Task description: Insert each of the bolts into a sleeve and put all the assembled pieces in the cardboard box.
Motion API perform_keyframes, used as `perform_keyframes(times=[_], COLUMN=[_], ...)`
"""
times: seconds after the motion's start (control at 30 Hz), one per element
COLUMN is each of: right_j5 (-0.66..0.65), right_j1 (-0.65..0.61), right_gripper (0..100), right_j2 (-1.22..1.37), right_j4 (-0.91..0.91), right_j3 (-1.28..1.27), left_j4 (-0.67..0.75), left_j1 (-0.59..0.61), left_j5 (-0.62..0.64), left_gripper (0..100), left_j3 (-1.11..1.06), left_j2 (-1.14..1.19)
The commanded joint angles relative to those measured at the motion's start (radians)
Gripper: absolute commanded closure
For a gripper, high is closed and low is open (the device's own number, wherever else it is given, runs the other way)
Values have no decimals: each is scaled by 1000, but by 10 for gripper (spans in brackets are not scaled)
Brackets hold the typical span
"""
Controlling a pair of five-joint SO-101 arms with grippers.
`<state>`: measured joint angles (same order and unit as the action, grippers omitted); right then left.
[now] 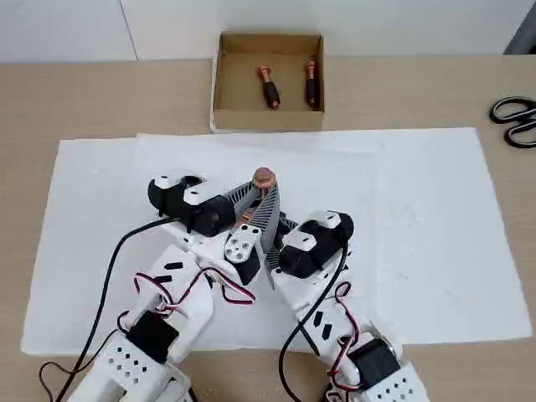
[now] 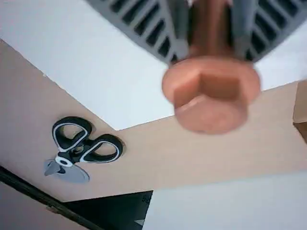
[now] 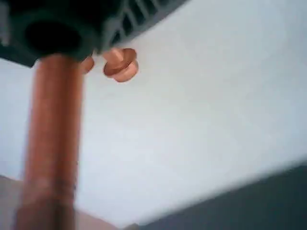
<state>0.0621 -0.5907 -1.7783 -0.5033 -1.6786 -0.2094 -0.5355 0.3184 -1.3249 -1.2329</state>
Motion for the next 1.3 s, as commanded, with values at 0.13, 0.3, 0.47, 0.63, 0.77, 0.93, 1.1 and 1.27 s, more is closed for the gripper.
perform_keyframes(times=[0.13,0.3,0.47,0.63,0.77,0.93,1.1,1.27], right_j5=[9,9,9,9,9,9,9,9], right_j1=[-4,-4,-4,-5,-5,-5,-5,-5], right_gripper=[995,995,995,995,995,995,995,995], right_j2=[-10,-10,-10,-10,-10,-10,-10,-10], right_j4=[22,22,22,22,22,22,22,22], right_j3=[-6,-6,-6,-6,-6,-6,-6,-6], left_j4=[32,32,32,34,55,48,-6,-28], left_j1=[-8,-8,-8,-8,-8,-9,-31,-31], left_j5=[-9,-9,-9,-9,-8,-8,-8,-8], left_gripper=[994,994,994,994,994,994,994,994], left_j3=[-1,-15,-15,-22,-36,-41,-41,-38], left_j2=[-12,-12,-11,-11,-11,-11,-18,-18])
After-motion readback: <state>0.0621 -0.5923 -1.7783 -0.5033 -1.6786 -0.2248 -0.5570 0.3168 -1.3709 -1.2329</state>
